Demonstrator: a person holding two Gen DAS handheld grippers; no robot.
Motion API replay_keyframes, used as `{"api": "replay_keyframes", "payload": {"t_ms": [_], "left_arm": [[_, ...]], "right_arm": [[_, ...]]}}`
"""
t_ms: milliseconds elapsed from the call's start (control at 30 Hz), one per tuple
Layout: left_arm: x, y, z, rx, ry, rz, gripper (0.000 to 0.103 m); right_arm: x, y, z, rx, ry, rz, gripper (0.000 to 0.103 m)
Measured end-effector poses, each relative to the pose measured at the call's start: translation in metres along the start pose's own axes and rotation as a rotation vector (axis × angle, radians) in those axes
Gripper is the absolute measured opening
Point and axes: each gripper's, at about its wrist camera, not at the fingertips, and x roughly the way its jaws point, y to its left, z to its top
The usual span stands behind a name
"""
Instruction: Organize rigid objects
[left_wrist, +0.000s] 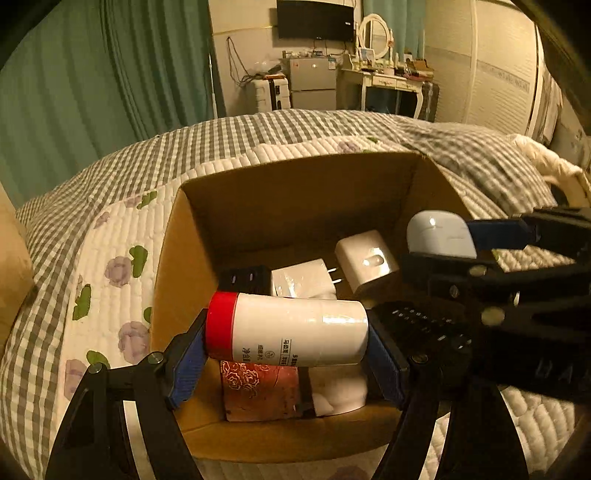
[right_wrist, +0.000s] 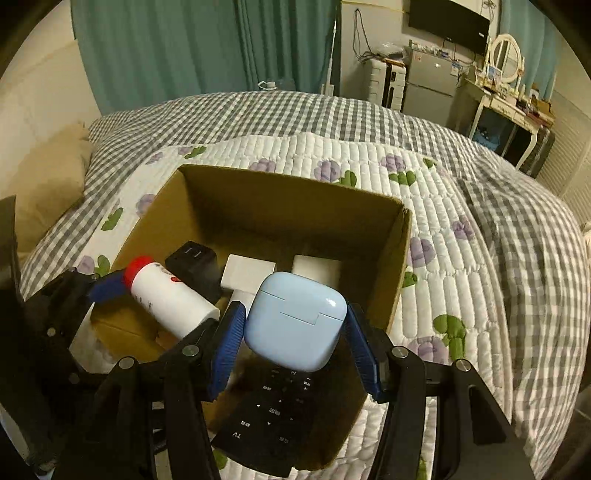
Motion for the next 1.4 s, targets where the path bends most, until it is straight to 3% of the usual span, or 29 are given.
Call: {"api": "replay_keyframes", "payload": {"t_ms": [33,100,167,333,533,767,900,1100,1200,1400], "left_arm": [[0.002,0.000,0.000,-0.003,0.007,-0.002,0.080],[0.005,0.003,-0.001,-0.017,0.035,-0.001,0.080],[0.004,0.006,0.000,-0.033,0.041,0.010,0.082],[-0.024,0.018,0.019,-0.069,-0.028,0.016,0.090],[-0.085,0.028,0.049,-0.071,-0.171,0.016,0.090],[-0.176,0.028,0.061,-0.063,-0.403,0.069,0.090],[-0.226,0.027,0.049,-0.086,-0.521,0.081,0.090],[-0.272,0.024,0.019,-0.094,-0.614,0.092,0.090],[-0.280,0.027,0.003,-0.111,-0.644,0.111,0.093],[-0.268,0.035,-0.032,-0.158,-0.661,0.163,0.095]], "right_arm": [[0.001,-0.001,0.000,0.006,0.004,-0.013,0.056],[-0.002,-0.003,0.001,0.019,-0.012,-0.017,0.074],[-0.008,-0.004,0.003,0.025,-0.022,-0.006,0.076],[-0.044,-0.006,0.013,0.029,-0.098,-0.024,0.077],[-0.114,-0.007,0.027,0.031,-0.213,-0.071,0.077],[-0.216,0.008,0.026,-0.012,-0.427,-0.121,0.077],[-0.264,0.020,0.010,-0.021,-0.552,-0.132,0.077],[-0.302,0.044,-0.033,-0.054,-0.670,-0.126,0.077],[-0.302,0.050,-0.056,-0.057,-0.689,-0.111,0.087],[-0.275,0.056,-0.102,-0.062,-0.702,-0.095,0.088]]}}
